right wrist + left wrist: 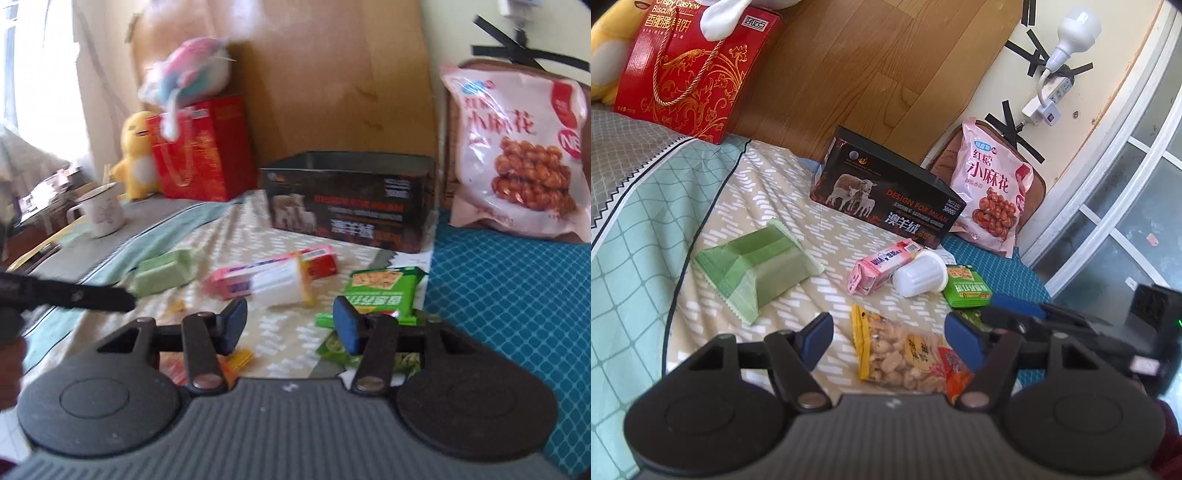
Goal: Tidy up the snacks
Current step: 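Grasp the clear peanut snack bag with the right gripper, then drop the peanut bag into the black tin box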
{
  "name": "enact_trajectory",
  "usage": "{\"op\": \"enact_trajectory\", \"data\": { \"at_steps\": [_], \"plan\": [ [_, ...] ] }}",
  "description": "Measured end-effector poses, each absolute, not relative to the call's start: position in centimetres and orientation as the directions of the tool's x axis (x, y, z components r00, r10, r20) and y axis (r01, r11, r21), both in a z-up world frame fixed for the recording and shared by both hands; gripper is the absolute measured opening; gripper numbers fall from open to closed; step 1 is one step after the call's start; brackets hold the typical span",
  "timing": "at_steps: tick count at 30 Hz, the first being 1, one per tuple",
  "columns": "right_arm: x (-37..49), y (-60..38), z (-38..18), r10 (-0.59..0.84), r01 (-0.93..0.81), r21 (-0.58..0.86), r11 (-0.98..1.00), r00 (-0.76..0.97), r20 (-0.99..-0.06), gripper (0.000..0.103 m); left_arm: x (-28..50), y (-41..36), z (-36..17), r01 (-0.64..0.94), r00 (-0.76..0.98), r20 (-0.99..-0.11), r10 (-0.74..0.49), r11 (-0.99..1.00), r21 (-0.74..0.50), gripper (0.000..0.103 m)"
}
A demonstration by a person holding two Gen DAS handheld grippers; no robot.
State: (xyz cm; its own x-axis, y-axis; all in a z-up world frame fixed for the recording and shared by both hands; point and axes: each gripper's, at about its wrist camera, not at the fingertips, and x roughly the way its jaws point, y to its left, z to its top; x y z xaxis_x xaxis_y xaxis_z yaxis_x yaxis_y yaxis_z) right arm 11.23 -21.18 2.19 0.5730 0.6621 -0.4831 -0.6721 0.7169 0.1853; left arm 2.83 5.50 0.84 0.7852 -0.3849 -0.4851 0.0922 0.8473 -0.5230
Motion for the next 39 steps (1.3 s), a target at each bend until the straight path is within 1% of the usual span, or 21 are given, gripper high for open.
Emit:
{"op": "enact_trajectory", "data": {
  "at_steps": [1,3,5,8,10,12,14,16,18,20,22,23,24,25,27,28,29,31,34,36,39],
  "plan": [
    [10.4,-21.4,2.2,0.687,-0.711,0.174,0.682,0.54,-0.485,0.056,2.9,5.5,0.8,0.096,0.781,-0.485,-0.393,0.843,-0.53,0.068],
    [8.6,-21.5,2.0,0.727,-0.785,0.153,0.601,0.456,-0.514,0.062,3.2,5.2,0.6,0.097,0.772,-0.491,-0.405,0.838,-0.538,0.068],
    [7.4,-21.7,1.2,0.72,-0.816,0.129,0.564,0.409,-0.56,0.081,3.5,4.8,0.4,0.102,0.764,-0.497,-0.412,0.837,-0.538,0.068],
    [7.4,-21.3,-0.4,0.652,-0.802,0.092,0.59,0.407,-0.64,0.086,3.3,4.2,0.5,0.109,0.761,-0.498,-0.416,0.838,-0.534,0.068],
    [7.0,-20.9,-0.9,0.612,-0.777,0.009,0.629,0.488,-0.622,0.084,2.9,4.2,0.5,0.105,0.762,-0.503,-0.408,0.844,-0.526,0.068],
    [7.2,-21.1,-0.7,0.522,-0.67,-0.068,0.74,0.634,-0.571,0.075,2.5,4.5,0.7,0.091,0.769,-0.503,-0.394,0.847,-0.524,0.068],
    [7.9,-21.9,-0.1,0.489,-0.601,-0.045,0.798,0.689,-0.535,0.073,2.2,5.0,0.9,0.077,0.776,-0.5,-0.385,0.844,-0.531,0.068],
    [8.2,-22.8,0.9,0.518,-0.594,0.024,0.804,0.681,-0.518,0.073,2.2,5.4,1.0,0.071,0.779,-0.497,-0.381,0.842,-0.535,0.068],
    [7.6,-22.9,1.8,0.576,-0.633,0.059,0.772,0.657,-0.487,0.073,2.4,5.6,1.1,0.072,0.778,-0.496,-0.385,0.839,-0.539,0.068],
    [7.6,-22.1,2.2,0.687,-0.726,0.153,0.671,0.531,-0.496,0.071,3.0,5.3,0.9,0.083,0.767,-0.5,-0.403,0.834,-0.545,0.068],
    [7.8,-20.8,2.0,0.732,-0.773,0.204,0.601,0.43,-0.529,0.068,3.8,4.6,0.5,0.1,0.748,-0.516,-0.418,0.839,-0.535,0.065],
    [7.9,-19.9,1.5,0.724,-0.783,0.193,0.591,0.41,-0.555,0.065,4.3,4.2,0.2,0.104,0.736,-0.532,-0.419,0.846,-0.523,0.063],
    [8.0,-18.9,0.9,0.707,-0.787,0.178,0.59,0.397,-0.586,0.063,4.8,3.8,-0.3,0.1,0.72,-0.554,-0.417,0.853,-0.513,0.057],
    [8.2,-17.9,0.4,0.692,-0.785,0.179,0.593,0.384,-0.611,0.054,5.2,3.5,-0.7,0.1,0.717,-0.561,-0.414,0.858,-0.504,0.051],
    [8.3,-16.4,0.1,0.697,-0.789,0.166,0.592,0.397,-0.597,0.051,5.4,2.9,-0.7,0.11,0.723,-0.563,-0.4,0.871,-0.478,0.048],
    [8.1,-15.5,0.2,0.693,-0.793,0.146,0.591,0.408,-0.594,0.043,5.4,2.8,-0.5,0.11,0.719,-0.57,-0.398,0.874,-0.472,0.046],
    [8.2,-14.8,0.3,0.677,-0.787,0.122,0.605,0.428,-0.599,0.041,5.4,3.0,-0.3,0.116,0.715,-0.564,-0.413,0.866,-0.486,0.046],
    [8.6,-14.4,0.9,0.678,-0.783,0.12,0.611,0.438,-0.59,0.04,5.1,3.7,0.8,0.128,0.727,-0.534,-0.433,0.849,-0.513,0.045],
    [9.4,-15.3,2.4,0.722,-0.787,0.164,0.594,0.431,-0.541,0.039,5.3,4.7,3.1,0.171,0.749,-0.474,-0.463,0.827,-0.536,0.044],
    [10.1,-15.7,3.8,0.736,-0.785,0.157,0.599,0.461,-0.496,0.039,6.7,4.6,4.9,0.204,0.767,-0.443,-0.463,0.832,-0.516,0.044],
    [12.0,-15.0,5.7,0.718,-0.772,0.08,0.63,0.541,-0.437,0.039,10.0,4.1,7.7,0.234,0.799,-0.412,-0.437,0.858,-0.456,0.044]
  ]
}}
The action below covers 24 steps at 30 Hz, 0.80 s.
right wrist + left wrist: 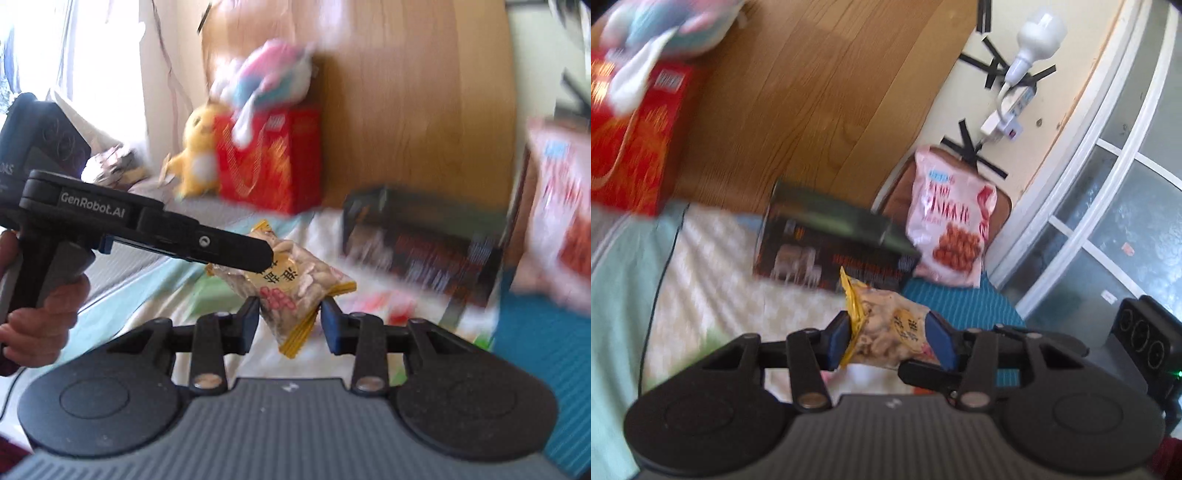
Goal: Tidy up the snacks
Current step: 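Drop the peanut bag into the black tin box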
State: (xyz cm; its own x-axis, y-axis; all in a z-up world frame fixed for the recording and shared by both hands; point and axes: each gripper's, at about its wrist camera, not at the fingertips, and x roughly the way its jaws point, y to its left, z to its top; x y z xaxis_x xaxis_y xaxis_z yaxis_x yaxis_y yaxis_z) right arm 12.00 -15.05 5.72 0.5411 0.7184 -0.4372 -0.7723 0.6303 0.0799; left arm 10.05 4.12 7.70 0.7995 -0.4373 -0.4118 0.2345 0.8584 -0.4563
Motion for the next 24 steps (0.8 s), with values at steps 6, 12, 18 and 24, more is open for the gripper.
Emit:
{"op": "enact_trajectory", "data": {
  "at_steps": [6,12,18,24],
  "plan": [
    [19.8,-14.0,8.0,0.648,-0.703,-0.002,0.711,0.656,-0.388,0.039,19.3,3.0,10.2,0.242,0.832,-0.387,-0.397,0.888,-0.391,0.044],
    [25.9,-13.8,6.4,0.553,-0.639,-0.029,0.768,0.686,-0.472,0.046,25.9,1.7,7.2,0.15,0.814,-0.475,-0.334,0.912,-0.383,0.05],
    [24.6,-19.9,6.2,0.561,-0.575,0.112,0.811,0.708,-0.43,0.049,22.5,3.2,6.2,0.19,0.814,-0.441,-0.377,0.891,-0.412,0.056],
    [21.5,-25.2,3.3,0.546,-0.497,0.243,0.833,0.669,-0.504,0.05,14.3,5.3,6.1,0.192,0.845,-0.422,-0.327,0.924,-0.332,0.065]
  ]
}}
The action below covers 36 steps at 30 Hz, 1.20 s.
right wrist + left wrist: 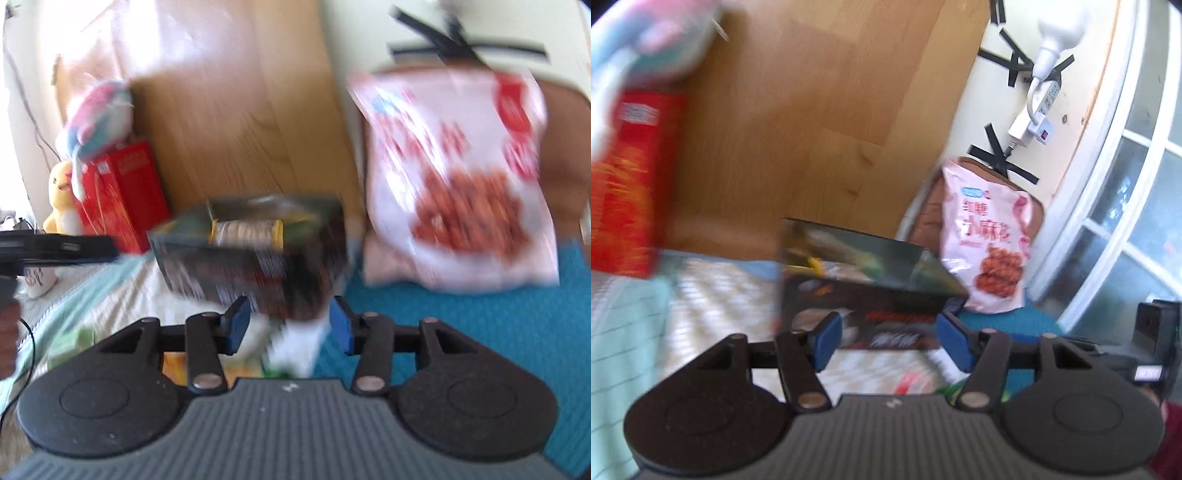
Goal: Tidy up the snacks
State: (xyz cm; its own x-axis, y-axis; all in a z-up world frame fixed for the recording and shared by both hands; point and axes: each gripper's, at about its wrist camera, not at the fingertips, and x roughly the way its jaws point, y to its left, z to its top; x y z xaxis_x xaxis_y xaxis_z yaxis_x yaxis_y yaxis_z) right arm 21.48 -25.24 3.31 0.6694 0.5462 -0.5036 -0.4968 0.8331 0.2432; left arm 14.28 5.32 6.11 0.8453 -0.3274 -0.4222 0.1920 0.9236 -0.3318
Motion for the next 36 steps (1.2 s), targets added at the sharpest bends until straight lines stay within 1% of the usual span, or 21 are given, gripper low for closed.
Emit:
{"op": "enact_trajectory", "data": {
  "at_steps": [1,2,4,6,7,10,14,17,19,21,24,26,29,32,33,35,36],
  "plan": [
    [21.1,-25.6,2.8,0.55,-0.491,0.26,0.831,0.657,-0.515,0.05,12.7,5.6,6.1,0.155,0.868,-0.415,-0.272,0.943,-0.295,0.069],
    [20.8,-25.7,2.3,0.552,-0.483,0.278,0.83,0.647,-0.525,0.05,11.2,6.0,6.0,0.108,0.888,-0.409,-0.212,0.959,-0.262,0.071],
    [20.8,-25.3,1.5,0.57,-0.468,0.33,0.82,0.614,-0.546,0.05,9.0,6.9,5.7,0.03,0.902,-0.412,-0.13,0.97,-0.24,0.072],
    [21.3,-24.1,1.1,0.612,-0.481,0.382,0.789,0.566,-0.551,0.05,7.8,7.5,5.1,-0.036,0.893,-0.443,-0.074,0.971,-0.236,0.072],
    [21.4,-23.1,1.0,0.624,-0.494,0.388,0.778,0.547,-0.558,0.052,7.4,7.7,4.7,-0.067,0.885,-0.462,-0.047,0.971,-0.228,0.072],
    [21.1,-18.9,1.0,0.648,-0.56,0.356,0.748,0.504,-0.571,0.055,6.5,8.7,3.6,-0.137,0.861,-0.508,0.006,0.966,-0.221,0.072],
    [19.6,-13.1,0.8,0.695,-0.666,0.331,0.669,0.401,-0.597,0.055,6.1,10.1,2.2,-0.171,0.847,-0.532,-0.016,0.939,-0.299,0.072],
    [16.7,-10.7,1.2,0.736,-0.754,0.303,0.583,0.332,-0.59,0.055,6.2,10.5,1.3,-0.177,0.83,-0.557,-0.036,0.929,-0.324,0.069],
    [14.7,-10.6,1.8,0.755,-0.796,0.272,0.541,0.317,-0.574,0.055,5.6,10.6,1.2,-0.152,0.841,-0.536,-0.074,0.918,-0.366,0.069],
    [13.3,-11.9,2.9,0.761,-0.804,0.242,0.542,0.348,-0.548,0.055,4.9,10.6,1.6,-0.129,0.855,-0.51,-0.095,0.913,-0.386,0.069],
    [12.5,-15.5,3.9,0.725,-0.755,0.213,0.62,0.447,-0.524,0.058,3.5,10.3,2.3,-0.094,0.879,-0.463,-0.115,0.91,-0.404,0.071],
    [12.1,-18.8,3.7,0.654,-0.675,0.187,0.714,0.548,-0.522,0.069,2.7,10.1,2.7,-0.062,0.894,-0.426,-0.14,0.902,-0.427,0.071],
    [11.6,-23.4,2.4,0.516,-0.522,0.163,0.837,0.656,-0.551,0.072,1.5,9.3,2.6,-0.01,0.914,-0.37,-0.168,0.901,-0.435,0.072],
    [10.9,-26.5,0.4,0.463,-0.432,0.209,0.877,0.649,-0.603,0.073,0.7,8.4,2.0,0.035,0.926,-0.322,-0.196,0.895,-0.445,0.073],
    [10.2,-26.8,0.2,0.466,-0.436,0.201,0.877,0.67,-0.578,0.073,0.5,8.1,1.7,0.051,0.928,-0.308,-0.208,0.892,-0.448,0.073],
    [9.4,-25.6,0.4,0.469,-0.472,0.164,0.866,0.656,-0.592,0.074,0.4,7.4,1.6,0.067,0.93,-0.3,-0.211,0.902,-0.427,0.073],
    [9.3,-24.8,0.5,0.493,-0.503,0.167,0.848,0.632,-0.598,0.074,0.3,7.2,1.7,0.071,0.933,-0.294,-0.206,0.908,-0.412,0.073]
  ]
}}
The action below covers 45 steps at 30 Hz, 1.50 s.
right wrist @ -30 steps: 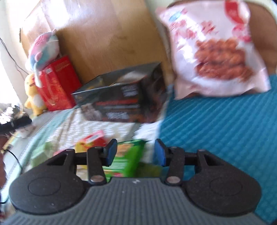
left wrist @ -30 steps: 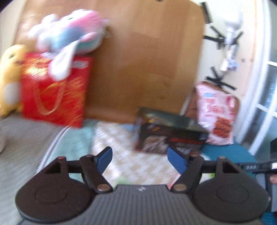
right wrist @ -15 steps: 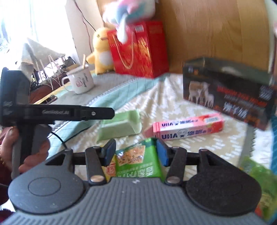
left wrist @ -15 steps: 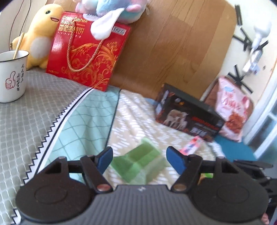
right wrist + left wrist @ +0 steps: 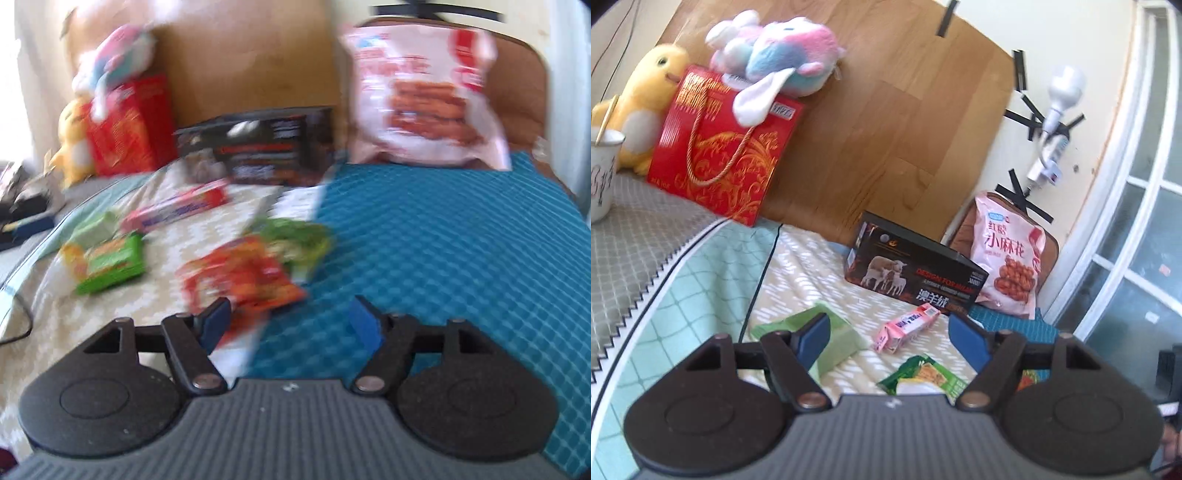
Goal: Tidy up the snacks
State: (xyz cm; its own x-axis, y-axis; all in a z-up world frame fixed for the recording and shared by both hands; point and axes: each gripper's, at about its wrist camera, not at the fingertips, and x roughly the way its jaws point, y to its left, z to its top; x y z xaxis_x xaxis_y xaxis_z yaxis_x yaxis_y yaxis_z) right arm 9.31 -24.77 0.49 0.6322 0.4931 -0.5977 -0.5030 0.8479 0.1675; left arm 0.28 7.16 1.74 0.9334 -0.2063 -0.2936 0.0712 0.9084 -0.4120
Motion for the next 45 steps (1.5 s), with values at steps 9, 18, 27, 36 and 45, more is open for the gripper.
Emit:
{"op": "enact_trajectory", "data": {
  "at_steps": [9,18,27,36,45],
  "plan": [
    [8.3,-14.5,0.1,0.624,-0.718,0.102,0.688,0.515,-0.588,0.074,0.7,7.8,1.0,0.022,0.923,-0.336,-0.187,0.899,-0.438,0.073],
    [4.6,-14.5,1.1,0.71,-0.739,0.192,0.645,0.488,-0.508,0.073,1.1,8.5,0.6,-0.017,0.918,-0.359,-0.168,0.888,-0.459,0.073],
    [3.4,-15.3,0.4,0.628,-0.705,0.121,0.698,0.522,-0.577,0.073,1.0,7.7,0.8,-0.022,0.917,-0.37,-0.146,0.91,-0.414,0.073],
    [6.7,-12.5,0.6,0.611,-0.714,0.079,0.696,0.531,-0.587,0.014,1.2,7.8,0.8,-0.012,0.914,-0.372,-0.162,0.905,-0.425,0.073],
    [7.4,-13.4,1.7,0.699,-0.737,0.192,0.649,0.477,-0.533,0.025,0.9,9.3,0.5,0.015,0.919,-0.329,-0.217,0.854,-0.52,0.073]
  ]
}}
